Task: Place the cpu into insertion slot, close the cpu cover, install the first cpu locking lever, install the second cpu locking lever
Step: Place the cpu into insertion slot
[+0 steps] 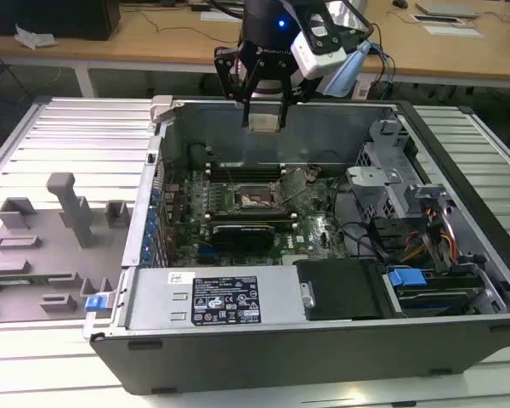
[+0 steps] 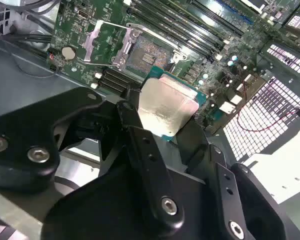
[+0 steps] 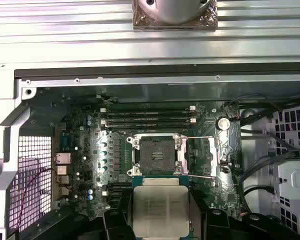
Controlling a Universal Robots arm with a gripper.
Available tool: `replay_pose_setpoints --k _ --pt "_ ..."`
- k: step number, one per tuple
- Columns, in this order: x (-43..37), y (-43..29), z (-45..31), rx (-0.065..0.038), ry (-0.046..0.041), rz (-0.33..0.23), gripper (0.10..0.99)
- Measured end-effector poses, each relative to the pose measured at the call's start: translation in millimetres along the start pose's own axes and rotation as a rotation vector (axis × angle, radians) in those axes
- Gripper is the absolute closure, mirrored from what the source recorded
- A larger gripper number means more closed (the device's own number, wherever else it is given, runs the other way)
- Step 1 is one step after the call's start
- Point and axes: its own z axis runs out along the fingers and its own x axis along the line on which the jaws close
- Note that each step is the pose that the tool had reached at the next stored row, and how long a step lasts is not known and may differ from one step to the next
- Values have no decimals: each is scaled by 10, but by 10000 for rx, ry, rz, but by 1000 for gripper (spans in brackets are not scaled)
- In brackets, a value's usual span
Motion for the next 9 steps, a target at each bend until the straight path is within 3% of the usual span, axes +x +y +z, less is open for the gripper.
replay_pose_setpoints --k 9 --pt "0 -1 15 0 0 0 545"
